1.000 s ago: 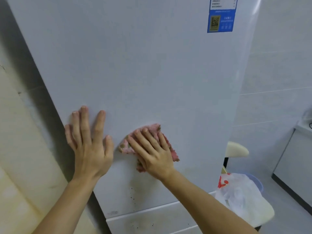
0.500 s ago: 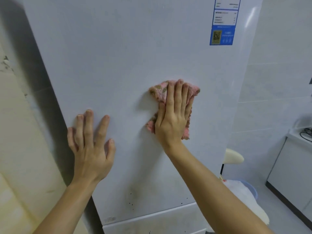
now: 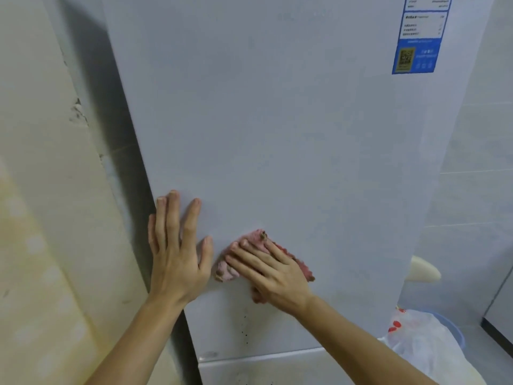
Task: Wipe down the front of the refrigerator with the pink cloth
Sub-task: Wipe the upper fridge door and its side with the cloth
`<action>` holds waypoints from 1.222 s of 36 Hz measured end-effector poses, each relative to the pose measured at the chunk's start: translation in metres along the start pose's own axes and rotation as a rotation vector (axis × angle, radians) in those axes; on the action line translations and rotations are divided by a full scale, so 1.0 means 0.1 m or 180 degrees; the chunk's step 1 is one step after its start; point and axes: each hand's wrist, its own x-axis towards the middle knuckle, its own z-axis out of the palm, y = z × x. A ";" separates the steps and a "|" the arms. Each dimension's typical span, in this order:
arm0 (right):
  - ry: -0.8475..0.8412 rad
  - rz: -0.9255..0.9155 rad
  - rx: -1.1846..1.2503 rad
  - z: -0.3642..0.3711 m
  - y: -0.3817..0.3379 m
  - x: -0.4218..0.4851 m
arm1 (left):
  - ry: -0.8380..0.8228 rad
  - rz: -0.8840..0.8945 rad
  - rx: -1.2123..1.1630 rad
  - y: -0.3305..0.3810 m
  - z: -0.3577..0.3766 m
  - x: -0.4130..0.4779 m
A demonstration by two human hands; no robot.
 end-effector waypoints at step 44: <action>0.1000 0.0874 0.0442 0.23 -0.29 0.34 | 0.0224 -0.0202 -0.0462 -0.18 0.26 -0.38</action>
